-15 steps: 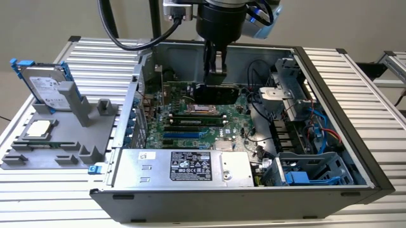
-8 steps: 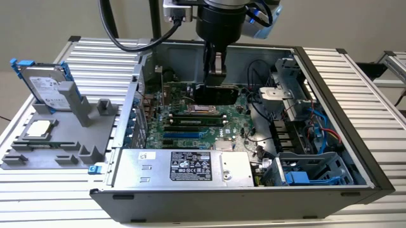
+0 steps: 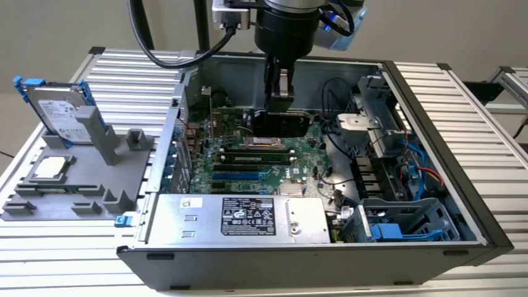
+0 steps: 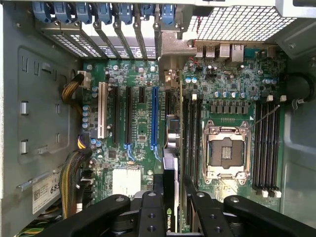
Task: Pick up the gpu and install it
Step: 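Insert the gpu into the slot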
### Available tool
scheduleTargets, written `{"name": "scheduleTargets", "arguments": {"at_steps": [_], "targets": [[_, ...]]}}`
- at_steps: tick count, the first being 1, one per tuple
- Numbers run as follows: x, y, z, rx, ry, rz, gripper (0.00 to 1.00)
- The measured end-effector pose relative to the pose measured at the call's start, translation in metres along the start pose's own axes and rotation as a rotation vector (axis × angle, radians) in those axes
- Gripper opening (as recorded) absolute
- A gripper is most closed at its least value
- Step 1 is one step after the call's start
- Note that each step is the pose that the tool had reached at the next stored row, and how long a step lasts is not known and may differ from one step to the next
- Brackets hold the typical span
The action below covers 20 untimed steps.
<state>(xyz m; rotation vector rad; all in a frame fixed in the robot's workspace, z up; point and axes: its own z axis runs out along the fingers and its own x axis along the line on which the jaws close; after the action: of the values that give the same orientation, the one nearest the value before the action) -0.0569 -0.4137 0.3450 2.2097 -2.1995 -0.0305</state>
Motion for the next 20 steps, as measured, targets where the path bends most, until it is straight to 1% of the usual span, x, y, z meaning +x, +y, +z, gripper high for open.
{"name": "scheduleTargets", "arguments": {"at_steps": [6, 13, 20], "targets": [[-0.0002, -0.0002, 0.0030, -0.0001, 0.0002, 0.000, 0.00], [-0.0003, -0.0003, 0.0089, -0.0003, 0.0005, 0.000, 0.00], [-0.0002, -0.0003, 0.0090, -0.0016, 0.0004, 0.000, 0.00]]}}
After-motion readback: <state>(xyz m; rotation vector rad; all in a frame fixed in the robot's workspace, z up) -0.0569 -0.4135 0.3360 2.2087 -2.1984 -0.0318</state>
